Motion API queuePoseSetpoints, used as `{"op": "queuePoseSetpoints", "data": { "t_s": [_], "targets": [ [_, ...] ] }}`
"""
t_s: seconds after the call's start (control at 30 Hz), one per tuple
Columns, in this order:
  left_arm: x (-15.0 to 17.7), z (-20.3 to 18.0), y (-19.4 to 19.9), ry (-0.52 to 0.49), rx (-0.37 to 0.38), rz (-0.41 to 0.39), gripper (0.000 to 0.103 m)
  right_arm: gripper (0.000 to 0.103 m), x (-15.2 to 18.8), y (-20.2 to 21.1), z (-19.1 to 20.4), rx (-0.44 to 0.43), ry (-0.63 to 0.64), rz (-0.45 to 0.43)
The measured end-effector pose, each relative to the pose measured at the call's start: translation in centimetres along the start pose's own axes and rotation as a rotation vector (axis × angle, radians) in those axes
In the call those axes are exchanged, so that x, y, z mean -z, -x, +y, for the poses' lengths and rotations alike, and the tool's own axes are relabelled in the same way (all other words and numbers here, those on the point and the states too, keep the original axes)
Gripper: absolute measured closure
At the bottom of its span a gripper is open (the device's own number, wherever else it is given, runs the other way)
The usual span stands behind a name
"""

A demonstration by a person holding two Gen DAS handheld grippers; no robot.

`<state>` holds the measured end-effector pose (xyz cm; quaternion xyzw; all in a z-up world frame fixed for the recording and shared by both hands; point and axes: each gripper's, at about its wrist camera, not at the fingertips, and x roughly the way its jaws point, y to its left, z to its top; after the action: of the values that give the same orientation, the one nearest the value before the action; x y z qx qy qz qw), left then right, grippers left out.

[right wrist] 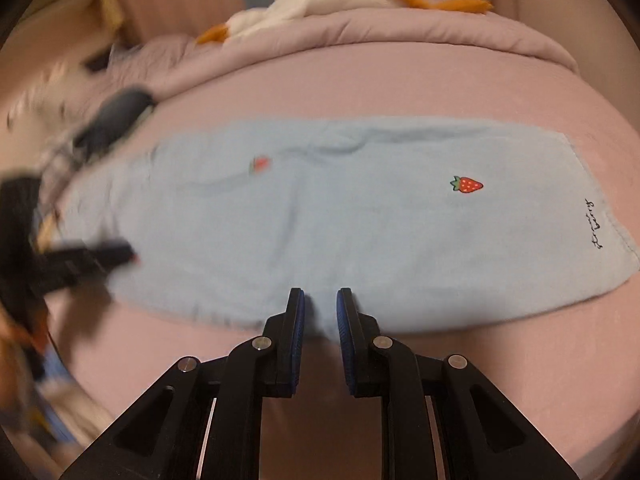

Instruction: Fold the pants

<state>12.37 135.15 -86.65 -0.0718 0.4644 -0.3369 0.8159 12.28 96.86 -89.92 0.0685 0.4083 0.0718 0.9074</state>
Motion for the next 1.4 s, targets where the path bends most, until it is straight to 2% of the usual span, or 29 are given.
{"op": "queuePoseSetpoints", "data": {
  "t_s": [0.1,0.17,0.27,0.3,0.37,0.47,0.53,0.6,0.67,0.77,0.8,0.83,0.9,1.0,1.07,1.1,1.13,1.2,1.3,1.4],
  "targets": [
    [-0.1,1.2,0.8,0.044,0.003,-0.017,0.089,0.084,-0.3,0.9,-1.0,-0.02,-0.05,0.022],
    [-0.8,1.9,1.5,0.049,-0.031,-0.058,0.088,0.084,-0.6,1.8,-0.3,-0.014,-0.023,-0.022],
    [-1.9,3.8,1.7,0.106,-0.08,-0.097,0.073,0.084,-1.5,1.7,1.6,-0.083,0.011,-0.079],
    [-2.1,4.6,1.5,0.122,-0.125,-0.104,0.07,0.084,-1.8,1.1,2.4,-0.106,0.024,-0.077],
    [-1.7,6.4,0.9,0.157,-0.203,-0.075,0.073,0.084,-2.0,-1.0,4.7,-0.126,0.082,-0.039],
    [0.0,8.4,1.5,0.172,-0.161,-0.077,0.076,0.084,-1.1,-4.1,7.4,-0.081,0.189,0.065],
    [1.0,9.1,2.3,0.171,-0.177,-0.067,0.076,0.084,-0.9,-4.2,8.3,-0.05,0.267,0.066],
    [1.3,10.1,3.0,0.192,-0.137,-0.075,0.076,0.084,-1.7,-4.1,8.3,-0.071,0.275,0.113],
    [1.0,11.2,3.3,0.208,-0.137,-0.084,0.075,0.084,-2.9,-3.7,8.1,-0.114,0.251,0.116],
    [-0.4,12.5,4.0,0.195,-0.186,-0.133,0.061,0.083,-4.9,-3.9,7.9,-0.19,0.17,0.071],
    [-1.3,12.9,4.0,0.21,-0.175,-0.16,0.053,0.083,-5.8,-4.3,8.1,-0.215,0.147,0.06],
    [-2.0,13.1,3.9,0.215,-0.176,-0.176,0.049,0.083,-6.6,-4.5,8.2,-0.24,0.133,0.048],
    [-3.6,13.8,3.3,0.217,-0.178,-0.199,0.049,0.083,-8.5,-5.7,9.1,-0.267,0.121,0.06],
    [-5.3,15.0,2.0,0.238,-0.176,-0.187,0.049,0.083,-11.8,-8.4,11.3,-0.327,0.123,0.073],
    [-5.7,16.4,1.4,0.279,-0.211,-0.182,0.049,0.082,-13.8,-9.9,12.7,-0.356,0.128,0.083],
    [-5.5,17.8,0.9,0.312,-0.206,-0.164,0.052,0.08,-14.8,-10.7,13.4,-0.368,0.133,0.09],
    [-5.2,18.5,1.0,0.336,-0.182,-0.171,0.056,0.07,-15.5,-11.3,13.7,-0.381,0.138,0.102],
    [-4.8,19.3,1.5,0.345,-0.146,-0.207,0.06,0.059,-17.1,-13.0,14.5,-0.382,0.13,0.127],
    [-4.5,19.4,1.6,0.314,-0.154,-0.213,0.064,0.059,-18.4,-15.0,14.5,-0.392,0.111,0.199],
    [-4.7,19.6,1.9,0.306,-0.145,-0.219,0.064,0.059,-18.6,-17.3,15.5,-0.383,0.15,0.326]
  ]
}}
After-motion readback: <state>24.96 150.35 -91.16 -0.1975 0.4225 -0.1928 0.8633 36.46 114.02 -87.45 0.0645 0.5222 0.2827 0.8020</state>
